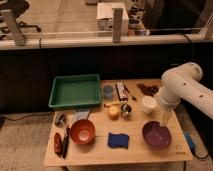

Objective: Place sponge in tray

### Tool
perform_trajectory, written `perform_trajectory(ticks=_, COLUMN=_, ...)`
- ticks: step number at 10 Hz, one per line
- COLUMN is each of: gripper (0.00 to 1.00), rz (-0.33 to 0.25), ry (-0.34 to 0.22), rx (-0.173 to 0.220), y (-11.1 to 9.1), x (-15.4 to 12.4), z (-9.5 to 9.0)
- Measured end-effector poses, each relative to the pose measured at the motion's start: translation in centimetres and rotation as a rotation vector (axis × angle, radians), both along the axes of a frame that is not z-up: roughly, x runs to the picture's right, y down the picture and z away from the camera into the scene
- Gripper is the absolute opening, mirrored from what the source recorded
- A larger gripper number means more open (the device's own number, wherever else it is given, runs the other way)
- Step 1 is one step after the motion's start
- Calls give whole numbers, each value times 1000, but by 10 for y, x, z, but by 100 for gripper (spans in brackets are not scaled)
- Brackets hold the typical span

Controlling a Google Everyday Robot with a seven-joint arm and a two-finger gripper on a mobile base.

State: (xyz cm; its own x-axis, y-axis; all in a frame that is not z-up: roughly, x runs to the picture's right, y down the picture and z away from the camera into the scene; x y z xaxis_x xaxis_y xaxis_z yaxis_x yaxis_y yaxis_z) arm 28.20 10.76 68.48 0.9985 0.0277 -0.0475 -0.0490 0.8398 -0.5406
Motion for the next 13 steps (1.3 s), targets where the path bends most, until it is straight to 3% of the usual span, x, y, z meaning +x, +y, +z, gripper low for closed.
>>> perform_trajectory(ticks=9, gripper=80, rz=-8, ry=1, rx=1, y=1, x=-1, z=-1)
perform_trajectory(ticks=13, gripper=80, rz=-110, ry=-45, rx=-4, y=22, x=-47, z=-6)
